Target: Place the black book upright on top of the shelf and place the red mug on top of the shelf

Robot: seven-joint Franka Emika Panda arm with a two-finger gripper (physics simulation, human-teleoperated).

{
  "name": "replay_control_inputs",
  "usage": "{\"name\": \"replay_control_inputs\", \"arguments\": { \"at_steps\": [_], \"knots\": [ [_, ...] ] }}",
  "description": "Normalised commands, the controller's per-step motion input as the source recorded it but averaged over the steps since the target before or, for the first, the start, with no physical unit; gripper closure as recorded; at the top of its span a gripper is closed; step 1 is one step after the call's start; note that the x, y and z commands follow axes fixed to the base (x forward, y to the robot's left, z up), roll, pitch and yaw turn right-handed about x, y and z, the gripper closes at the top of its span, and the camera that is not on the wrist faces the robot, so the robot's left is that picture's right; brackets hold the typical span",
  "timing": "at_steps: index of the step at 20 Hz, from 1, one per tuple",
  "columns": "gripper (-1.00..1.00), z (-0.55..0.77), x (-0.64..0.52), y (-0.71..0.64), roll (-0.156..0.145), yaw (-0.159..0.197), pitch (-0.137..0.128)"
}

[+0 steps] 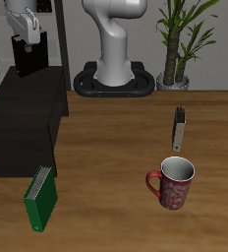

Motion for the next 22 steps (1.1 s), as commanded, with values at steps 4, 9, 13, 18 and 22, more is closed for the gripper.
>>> {"name": "replay_control_inputs", "arguments": {
  "at_steps": [4,9,13,18,22],
  "knots": [
    [-1.00,0.19,-0.11,0.02,-0.026,0.051,-0.025],
    [-1.00,0.33,-0.18,0.07,-0.061,0.087,-0.053],
    [-1.00,0.42,-0.16,0.34,-0.037,0.132,-0.057],
    [-1.00,0.29,0.03,0.56,-0.073,0.191,-0.030],
    [-1.00,0.04,0.11,0.46,-0.026,0.145,0.004]
  ]
}}
